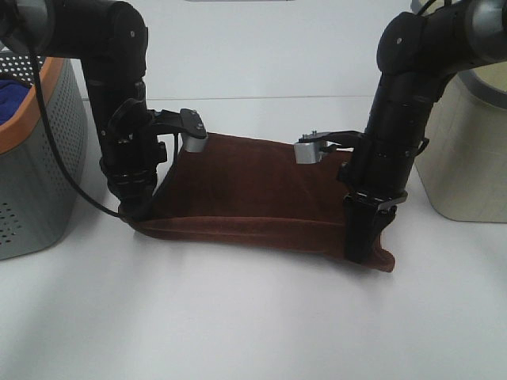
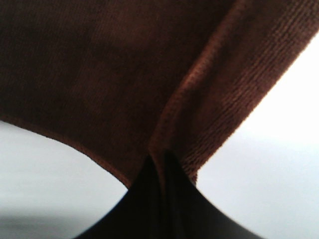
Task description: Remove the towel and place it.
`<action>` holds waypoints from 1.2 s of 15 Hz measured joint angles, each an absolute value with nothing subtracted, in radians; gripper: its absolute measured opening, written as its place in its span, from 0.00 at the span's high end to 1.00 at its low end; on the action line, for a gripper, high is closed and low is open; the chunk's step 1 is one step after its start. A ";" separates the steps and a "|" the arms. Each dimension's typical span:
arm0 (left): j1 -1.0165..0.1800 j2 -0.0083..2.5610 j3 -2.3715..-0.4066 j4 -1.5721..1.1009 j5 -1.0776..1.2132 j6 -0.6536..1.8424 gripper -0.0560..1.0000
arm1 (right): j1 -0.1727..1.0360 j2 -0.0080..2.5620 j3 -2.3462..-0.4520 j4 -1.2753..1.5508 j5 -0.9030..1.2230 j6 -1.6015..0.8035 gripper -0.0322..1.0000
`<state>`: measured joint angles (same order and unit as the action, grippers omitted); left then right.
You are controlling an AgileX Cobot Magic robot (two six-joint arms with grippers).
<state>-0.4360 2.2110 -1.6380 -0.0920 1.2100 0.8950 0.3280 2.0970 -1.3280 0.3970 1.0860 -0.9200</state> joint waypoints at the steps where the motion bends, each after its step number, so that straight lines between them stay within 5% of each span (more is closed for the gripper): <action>1: -0.436 2.211 -1.638 -0.092 1.210 0.896 0.95 | 0.328 2.097 -1.324 0.410 1.086 -0.920 0.95; 3: -0.436 2.211 -1.638 -0.097 1.210 0.898 0.95 | 0.328 2.097 -1.323 0.453 1.086 -0.920 0.91; 5: -0.436 2.211 -1.638 -0.128 1.211 0.898 0.88 | 0.328 2.097 -1.323 0.480 1.086 -0.876 0.73; 8: -0.437 2.211 -1.638 -0.143 1.211 0.899 0.53 | 0.328 2.097 -1.323 0.483 1.086 -0.687 0.34; 10: -0.443 2.211 -1.638 -0.146 1.212 0.899 0.30 | 0.328 2.097 -1.324 0.483 1.086 -0.595 0.17; 12: -0.449 2.205 -1.637 -0.148 1.212 0.899 0.21 | 0.328 2.089 -1.347 0.478 1.086 -0.535 0.13; 18: -0.451 2.073 -1.635 -0.149 1.117 0.879 0.19 | 0.328 1.979 -1.546 0.367 1.087 -0.397 0.13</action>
<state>-0.4510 2.0730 -1.6350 -0.1490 1.1170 0.8790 0.3280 1.9790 -1.5460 0.3670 1.0870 -0.3970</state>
